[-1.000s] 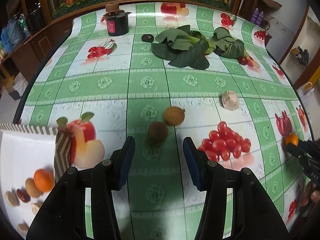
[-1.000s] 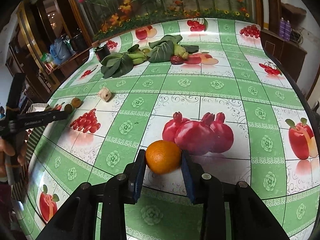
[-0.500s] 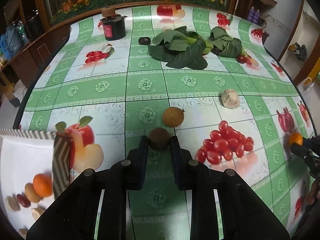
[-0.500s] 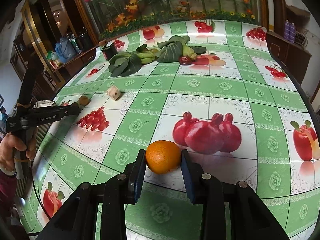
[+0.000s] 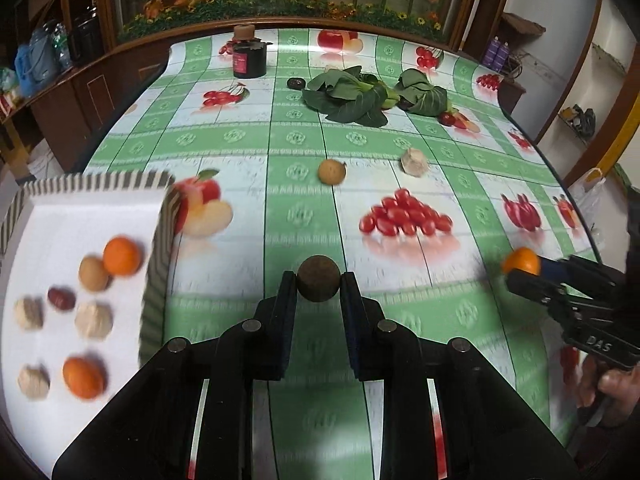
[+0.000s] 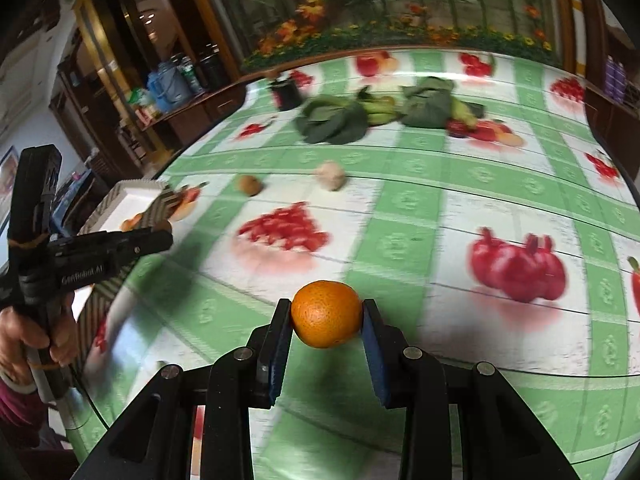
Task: Organize fruits
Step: 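Carry the brown fruit with the left gripper while the right carries the orange to the tray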
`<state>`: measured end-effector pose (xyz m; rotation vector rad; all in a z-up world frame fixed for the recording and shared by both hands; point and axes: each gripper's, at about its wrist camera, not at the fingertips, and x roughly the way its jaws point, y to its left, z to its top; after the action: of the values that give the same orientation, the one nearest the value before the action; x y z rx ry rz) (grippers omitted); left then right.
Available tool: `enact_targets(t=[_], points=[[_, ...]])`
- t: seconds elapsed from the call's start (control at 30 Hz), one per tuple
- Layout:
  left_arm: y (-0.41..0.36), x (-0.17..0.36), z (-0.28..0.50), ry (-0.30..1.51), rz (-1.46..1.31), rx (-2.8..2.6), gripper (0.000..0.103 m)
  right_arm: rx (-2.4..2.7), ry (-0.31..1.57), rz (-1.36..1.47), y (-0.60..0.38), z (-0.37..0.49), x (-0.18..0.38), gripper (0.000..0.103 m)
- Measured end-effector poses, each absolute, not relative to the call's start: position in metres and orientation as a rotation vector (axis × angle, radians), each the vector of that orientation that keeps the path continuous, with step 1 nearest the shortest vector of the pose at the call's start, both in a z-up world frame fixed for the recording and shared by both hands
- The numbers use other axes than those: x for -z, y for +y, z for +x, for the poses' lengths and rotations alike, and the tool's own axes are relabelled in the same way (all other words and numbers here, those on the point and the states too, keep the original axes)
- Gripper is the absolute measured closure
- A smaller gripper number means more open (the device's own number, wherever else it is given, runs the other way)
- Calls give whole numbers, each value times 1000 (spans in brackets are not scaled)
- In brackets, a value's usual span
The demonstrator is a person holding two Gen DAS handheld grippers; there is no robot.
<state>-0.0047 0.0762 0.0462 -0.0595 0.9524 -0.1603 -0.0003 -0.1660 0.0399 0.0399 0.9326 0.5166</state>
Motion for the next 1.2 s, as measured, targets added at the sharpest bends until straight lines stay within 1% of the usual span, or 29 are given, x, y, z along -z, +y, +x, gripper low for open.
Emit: enact_targets(t=[0.53,0.87,1.2], points=[[139,-57,-76,880,-106,6,82,-715,921,-13,-63,-37,-53,69],[171,-62,-98,858,-131,-51,82,-784,909,-79,-17,-53,-61,70],[199,-61,-104,860,-144,-99,82,-839,903,-126,18,-60,-65,70]])
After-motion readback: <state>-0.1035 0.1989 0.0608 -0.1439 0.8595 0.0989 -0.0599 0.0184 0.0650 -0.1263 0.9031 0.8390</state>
